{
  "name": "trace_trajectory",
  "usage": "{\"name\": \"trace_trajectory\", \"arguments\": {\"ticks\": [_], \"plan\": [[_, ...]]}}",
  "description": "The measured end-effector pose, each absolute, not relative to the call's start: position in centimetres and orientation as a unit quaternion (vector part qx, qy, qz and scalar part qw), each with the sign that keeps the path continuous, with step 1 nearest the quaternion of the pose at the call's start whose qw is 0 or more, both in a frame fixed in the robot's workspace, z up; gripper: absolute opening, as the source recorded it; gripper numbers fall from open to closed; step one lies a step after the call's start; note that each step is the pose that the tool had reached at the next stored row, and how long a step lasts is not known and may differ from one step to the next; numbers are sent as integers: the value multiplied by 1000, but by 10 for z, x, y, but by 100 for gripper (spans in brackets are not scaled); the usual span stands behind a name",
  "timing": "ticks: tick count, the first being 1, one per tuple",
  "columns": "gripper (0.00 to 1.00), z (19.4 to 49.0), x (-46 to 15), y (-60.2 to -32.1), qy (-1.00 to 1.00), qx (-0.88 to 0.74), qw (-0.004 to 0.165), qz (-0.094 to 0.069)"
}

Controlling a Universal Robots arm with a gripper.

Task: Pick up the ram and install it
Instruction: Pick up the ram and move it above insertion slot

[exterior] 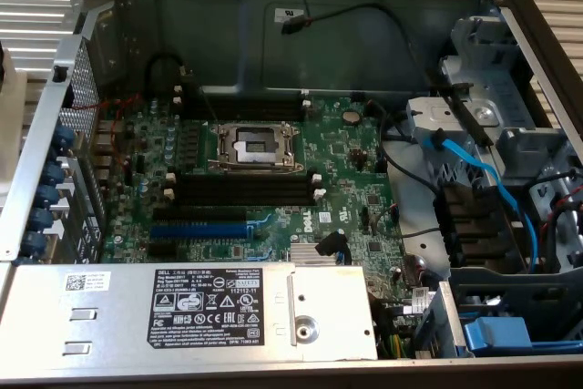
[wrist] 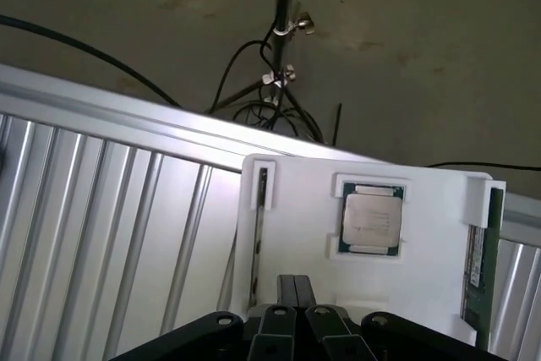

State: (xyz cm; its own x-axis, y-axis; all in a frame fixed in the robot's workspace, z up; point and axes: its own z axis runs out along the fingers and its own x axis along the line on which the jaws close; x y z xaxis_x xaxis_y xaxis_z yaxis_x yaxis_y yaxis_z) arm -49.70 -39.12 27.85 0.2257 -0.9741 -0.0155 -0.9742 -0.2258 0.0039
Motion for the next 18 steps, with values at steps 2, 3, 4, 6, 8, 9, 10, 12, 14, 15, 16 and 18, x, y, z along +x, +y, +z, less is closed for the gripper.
{"name": "trace_trajectory", "arguments": {"ticks": [2, 3, 4, 6, 8, 9, 10, 12, 14, 15, 16, 18], "plan": [[10, 278, -497, -395, 623, -783, 2, 9], [10, 276, -497, -397, 623, -782, 3, 9], [10, 275, -497, -398, 623, -782, 3, 9], [10, 271, -496, -400, 624, -782, 3, 10], [10, 269, -495, -400, 624, -781, 3, 11], [10, 268, -495, -400, 624, -781, 2, 12], [10, 267, -494, -401, 624, -781, 2, 14], [10, 265, -494, -402, 624, -781, 0, 17], [10, 263, -492, -403, 624, -781, -4, 21], [10, 262, -491, -403, 624, -781, -5, 23], [10, 262, -490, -403, 624, -781, -7, 24], [10, 260, -488, -403, 624, -781, -9, 27]]}}
